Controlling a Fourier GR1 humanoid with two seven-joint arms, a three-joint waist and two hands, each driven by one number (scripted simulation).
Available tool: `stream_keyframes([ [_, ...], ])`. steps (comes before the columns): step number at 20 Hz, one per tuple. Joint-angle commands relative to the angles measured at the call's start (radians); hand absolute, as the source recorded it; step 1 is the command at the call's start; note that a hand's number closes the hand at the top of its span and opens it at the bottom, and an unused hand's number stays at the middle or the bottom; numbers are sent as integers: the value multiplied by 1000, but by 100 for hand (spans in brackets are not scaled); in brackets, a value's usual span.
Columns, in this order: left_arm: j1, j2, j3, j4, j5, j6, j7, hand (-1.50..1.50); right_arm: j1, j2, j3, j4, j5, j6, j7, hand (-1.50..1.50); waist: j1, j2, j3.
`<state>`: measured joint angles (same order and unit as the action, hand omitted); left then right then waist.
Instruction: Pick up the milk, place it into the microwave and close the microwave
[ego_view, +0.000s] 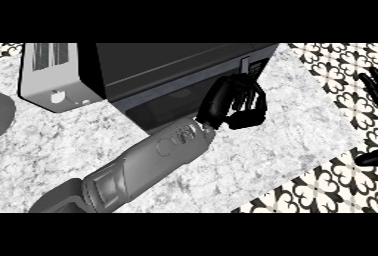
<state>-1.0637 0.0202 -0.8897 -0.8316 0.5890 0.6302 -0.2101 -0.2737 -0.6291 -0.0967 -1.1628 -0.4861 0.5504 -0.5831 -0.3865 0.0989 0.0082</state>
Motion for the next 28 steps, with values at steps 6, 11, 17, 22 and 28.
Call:
stream_keyframes([
  [6, -102, -19, 33, 56, 45, 7, -20, 150, -45, -8, 57, -47, -46, 132, 25, -150, -33, 22, 4],
  [11, -110, -19, 26, 56, 63, 15, -22, 150, -94, -52, 116, -153, -25, 209, 47, 150, -36, 7, 2],
  [17, -107, -19, 18, 70, 79, 28, -34, 150, -111, -62, 170, -257, -44, 262, 78, 150, -58, 5, 5],
  [22, -104, -18, 20, 73, 92, 45, -49, 150, -106, -65, 193, -319, -73, 268, 114, 150, -69, 4, 5],
  [28, -97, -18, 12, 78, 98, 72, -57, 150, -102, -69, 210, -379, -101, 265, 152, 150, -87, 10, 7],
])
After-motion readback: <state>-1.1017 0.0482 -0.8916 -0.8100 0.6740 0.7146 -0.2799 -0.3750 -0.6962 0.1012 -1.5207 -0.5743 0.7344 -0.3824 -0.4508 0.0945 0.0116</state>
